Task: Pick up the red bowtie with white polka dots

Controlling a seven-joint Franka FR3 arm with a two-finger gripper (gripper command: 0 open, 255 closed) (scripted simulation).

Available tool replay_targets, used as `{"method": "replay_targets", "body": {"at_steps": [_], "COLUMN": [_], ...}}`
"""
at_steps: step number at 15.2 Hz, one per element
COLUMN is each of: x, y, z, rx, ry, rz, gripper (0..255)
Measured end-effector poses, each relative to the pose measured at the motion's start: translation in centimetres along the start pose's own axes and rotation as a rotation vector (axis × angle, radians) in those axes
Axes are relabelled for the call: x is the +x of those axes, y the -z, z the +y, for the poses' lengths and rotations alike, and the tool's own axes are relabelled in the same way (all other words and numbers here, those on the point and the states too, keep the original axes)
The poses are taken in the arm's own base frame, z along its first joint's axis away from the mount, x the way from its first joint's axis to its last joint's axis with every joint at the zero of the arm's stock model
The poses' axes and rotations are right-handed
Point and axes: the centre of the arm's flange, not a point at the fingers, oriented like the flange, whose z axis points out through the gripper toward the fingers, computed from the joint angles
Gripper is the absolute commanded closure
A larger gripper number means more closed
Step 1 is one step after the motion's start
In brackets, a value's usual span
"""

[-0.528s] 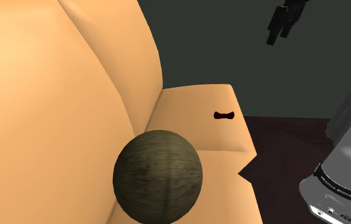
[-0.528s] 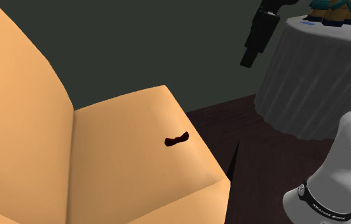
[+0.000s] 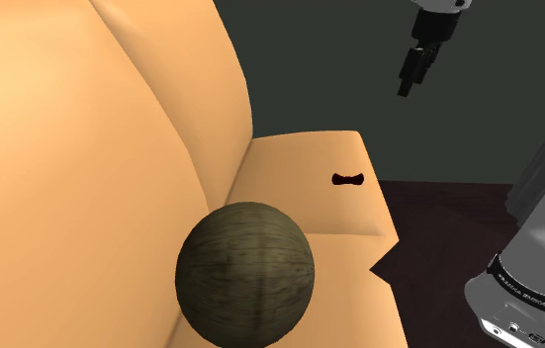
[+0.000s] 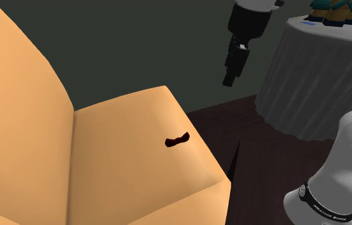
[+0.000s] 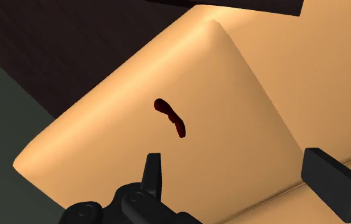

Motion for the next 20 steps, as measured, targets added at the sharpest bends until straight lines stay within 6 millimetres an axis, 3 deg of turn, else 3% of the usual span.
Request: {"method": "replay_targets", "body": {"at_steps": [11, 20], "x": [4.8, 8.5], "y": [-13.8, -25.0], "z": [3.0, 4.3], "rx": [0.034, 0.063], "ry": [0.235, 0.426], "rz": [-0.042, -0.076], "gripper": [0, 0]}}
